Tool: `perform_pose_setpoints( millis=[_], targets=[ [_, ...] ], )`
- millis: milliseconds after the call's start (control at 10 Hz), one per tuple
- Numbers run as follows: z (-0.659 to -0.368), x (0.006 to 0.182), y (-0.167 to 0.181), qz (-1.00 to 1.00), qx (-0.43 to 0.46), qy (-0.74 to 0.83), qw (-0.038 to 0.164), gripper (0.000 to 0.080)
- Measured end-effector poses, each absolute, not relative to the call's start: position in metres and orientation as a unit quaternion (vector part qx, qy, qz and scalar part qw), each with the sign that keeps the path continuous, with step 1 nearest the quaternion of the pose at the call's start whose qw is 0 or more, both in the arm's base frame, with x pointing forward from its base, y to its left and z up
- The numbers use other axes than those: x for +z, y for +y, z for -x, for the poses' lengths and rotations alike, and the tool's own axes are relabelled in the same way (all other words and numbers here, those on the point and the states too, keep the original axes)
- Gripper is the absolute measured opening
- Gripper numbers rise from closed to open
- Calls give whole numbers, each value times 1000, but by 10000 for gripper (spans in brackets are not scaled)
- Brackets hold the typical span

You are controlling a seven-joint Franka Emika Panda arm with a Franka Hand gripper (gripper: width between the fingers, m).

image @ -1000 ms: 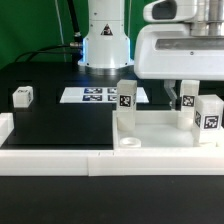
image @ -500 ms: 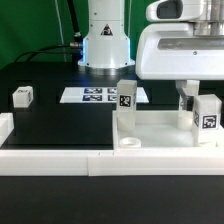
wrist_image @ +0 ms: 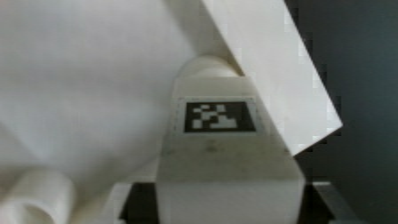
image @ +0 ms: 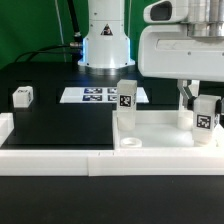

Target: Assemble square table

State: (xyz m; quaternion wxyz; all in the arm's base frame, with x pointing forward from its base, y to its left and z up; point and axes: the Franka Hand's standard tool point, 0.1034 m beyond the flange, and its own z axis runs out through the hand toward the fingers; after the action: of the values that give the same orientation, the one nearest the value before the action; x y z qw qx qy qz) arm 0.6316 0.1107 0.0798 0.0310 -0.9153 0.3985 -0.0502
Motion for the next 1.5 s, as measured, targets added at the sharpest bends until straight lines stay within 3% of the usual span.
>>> perform_pose_setpoints(
  millis=[300,700,800,900,1100,1500],
  targets=[
    [-629,80,108,799,-23,598,56,291],
    [-626,79,115,738,-8,672,57,294],
    [-626,79,116,744,-8,666,57,486],
    [-626,80,116,750,-10,659,57,596],
    [-631,92,121,861,-41,503,65,633],
    [-629,87,118,937,-62,338,57,649]
  ],
)
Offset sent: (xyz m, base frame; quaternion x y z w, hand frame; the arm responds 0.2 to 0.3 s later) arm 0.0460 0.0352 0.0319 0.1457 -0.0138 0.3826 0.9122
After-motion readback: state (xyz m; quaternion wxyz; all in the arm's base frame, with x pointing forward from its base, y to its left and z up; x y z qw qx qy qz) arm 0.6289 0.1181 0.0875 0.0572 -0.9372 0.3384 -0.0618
